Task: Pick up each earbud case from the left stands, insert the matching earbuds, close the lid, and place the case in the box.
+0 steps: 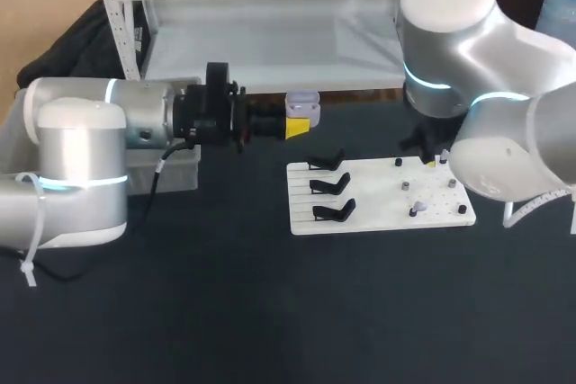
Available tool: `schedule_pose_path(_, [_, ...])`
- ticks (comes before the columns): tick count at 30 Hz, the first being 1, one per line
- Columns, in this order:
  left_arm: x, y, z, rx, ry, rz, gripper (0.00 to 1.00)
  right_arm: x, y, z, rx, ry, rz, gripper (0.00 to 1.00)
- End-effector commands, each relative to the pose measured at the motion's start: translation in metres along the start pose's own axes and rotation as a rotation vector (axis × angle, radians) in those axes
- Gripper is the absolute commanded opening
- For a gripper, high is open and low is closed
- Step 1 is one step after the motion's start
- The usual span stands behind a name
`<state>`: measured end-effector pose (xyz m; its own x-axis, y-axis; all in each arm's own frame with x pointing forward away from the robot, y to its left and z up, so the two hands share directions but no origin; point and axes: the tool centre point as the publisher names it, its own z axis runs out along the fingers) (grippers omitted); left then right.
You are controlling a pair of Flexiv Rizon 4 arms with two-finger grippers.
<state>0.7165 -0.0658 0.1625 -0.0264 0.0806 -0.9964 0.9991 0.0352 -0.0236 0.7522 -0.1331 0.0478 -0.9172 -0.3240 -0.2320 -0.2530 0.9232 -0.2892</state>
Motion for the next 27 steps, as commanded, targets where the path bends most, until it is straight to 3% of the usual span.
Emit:
schedule_pose_path(1, [0.0, -0.001, 0.0, -0.003, -0.002, 0.001, 0.0, -0.005, -0.001, 0.006, 0.016, 0.012, 0.002, 0.4])
schedule_pose_path(16, [0.0, -0.001, 0.0, -0.003, -0.002, 0.001, 0.0, -0.008, -0.016, 0.025, 0.048, 0.026, 0.018, 0.38])
schedule_pose_path(27, [0.0, -0.001, 0.0, -0.003, -0.002, 0.001, 0.0, -0.012, -0.015, 0.032, 0.051, 0.036, 0.025, 0.33])
